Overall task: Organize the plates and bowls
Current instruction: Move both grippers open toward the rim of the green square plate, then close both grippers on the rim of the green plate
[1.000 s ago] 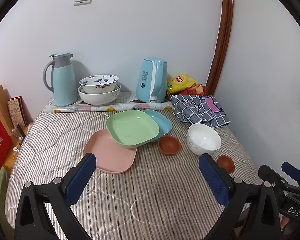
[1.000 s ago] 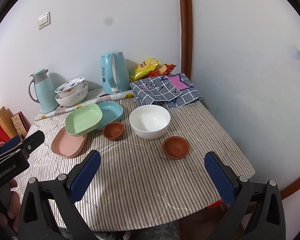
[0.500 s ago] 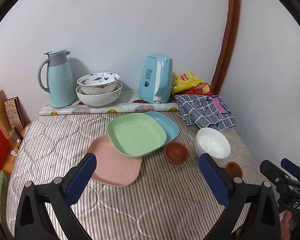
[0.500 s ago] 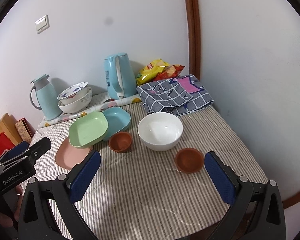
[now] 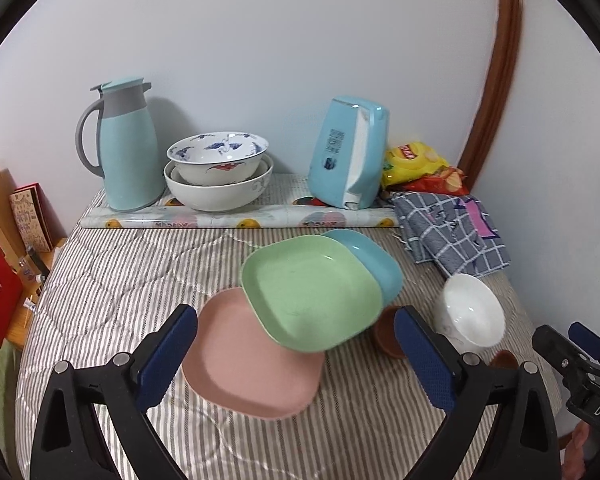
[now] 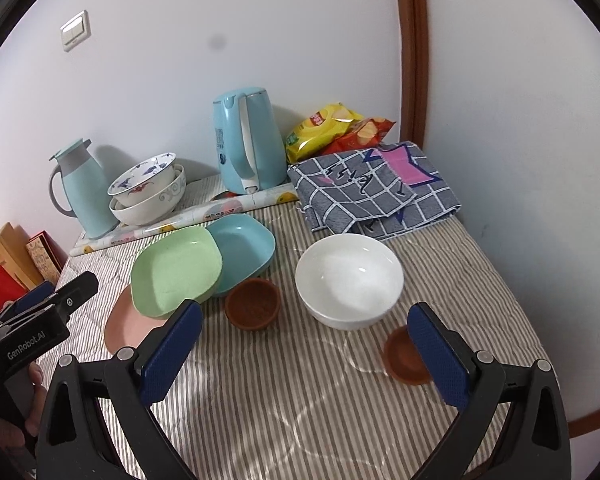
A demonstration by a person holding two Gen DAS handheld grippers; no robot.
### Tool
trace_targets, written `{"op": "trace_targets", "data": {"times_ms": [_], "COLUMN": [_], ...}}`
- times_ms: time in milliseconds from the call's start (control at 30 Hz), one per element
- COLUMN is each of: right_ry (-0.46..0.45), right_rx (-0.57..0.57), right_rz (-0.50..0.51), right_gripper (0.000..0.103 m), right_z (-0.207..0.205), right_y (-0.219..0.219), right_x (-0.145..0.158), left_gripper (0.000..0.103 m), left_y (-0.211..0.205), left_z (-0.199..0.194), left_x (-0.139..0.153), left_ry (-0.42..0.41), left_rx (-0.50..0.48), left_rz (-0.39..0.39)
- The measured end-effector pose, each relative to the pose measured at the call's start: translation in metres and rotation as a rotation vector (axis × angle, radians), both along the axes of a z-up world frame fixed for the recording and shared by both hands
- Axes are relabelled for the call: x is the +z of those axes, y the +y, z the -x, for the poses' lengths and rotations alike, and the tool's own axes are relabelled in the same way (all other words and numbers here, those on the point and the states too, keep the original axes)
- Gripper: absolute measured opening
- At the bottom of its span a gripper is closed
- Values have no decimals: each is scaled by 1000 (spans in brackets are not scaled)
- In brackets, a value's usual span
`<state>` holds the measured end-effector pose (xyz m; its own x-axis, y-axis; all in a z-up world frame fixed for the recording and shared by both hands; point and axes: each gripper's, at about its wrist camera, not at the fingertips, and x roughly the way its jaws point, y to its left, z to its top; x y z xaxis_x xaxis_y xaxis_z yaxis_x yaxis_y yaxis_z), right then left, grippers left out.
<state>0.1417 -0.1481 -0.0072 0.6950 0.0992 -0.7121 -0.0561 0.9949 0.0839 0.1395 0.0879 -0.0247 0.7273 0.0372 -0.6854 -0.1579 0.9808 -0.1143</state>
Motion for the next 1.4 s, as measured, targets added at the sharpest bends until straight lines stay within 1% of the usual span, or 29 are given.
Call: {"op": "trace_targets", "data": {"times_ms": [67,233,300,367,500,567,633,700,733,833,867,967,1033,1233,1333,1400], "right_ry": [5,27,39,55,80,87,98,104,107,132,138,147,159,197,216,231], "right_rx": [5,39,53,68,92,96,101,106,107,118,119,125,130,146,159,167], "right_rz": [10,8,11,11,12,8,4,5,7,10,14,20,7,3,-4,0], "right_gripper": [99,96,93,89,87,83,82,82,80,72,70,69,69,68,62,60], "right_z": [-8,-29,-38,-47,-65,-70,-77,-83,-87,-95,-98,-106,-111,-121,-126,-128], "right_y": [5,21,27,36,48,51,56,60,63,68,70,76,78,88,94,98], "right_x": [-3,-13,-18,-23,-34,-38,-42,-46,-49,-56,-59,-65,-71,-87,-94,-100], "left_gripper": [96,93,91,87,83,80,79,75,75,67,67,63,63,54,51,47], "left_y": [6,21,25,29,34,37,40,44,44,47,49,53,55,56,57,56], "left_z": [-8,-28,-34,-42,-57,-63,-71,-77,-80,-89,-92,-100,-106,-121,-128,-131], "left_x": [-4,-18,-22,-27,-38,-44,-50,-56,-58,-65,-68,-74,-78,-89,-95,-98], "left_ry": [10,44,55,66,90,99,112,120,125,137,142,147,152,162,170,175], "left_rx": [7,26,31,32,28,28,33,30,31,22,24,29,32,26,11,7], "left_rz": [6,18,22,25,25,25,30,37,37,36,34,33,39,46,70,72]}}
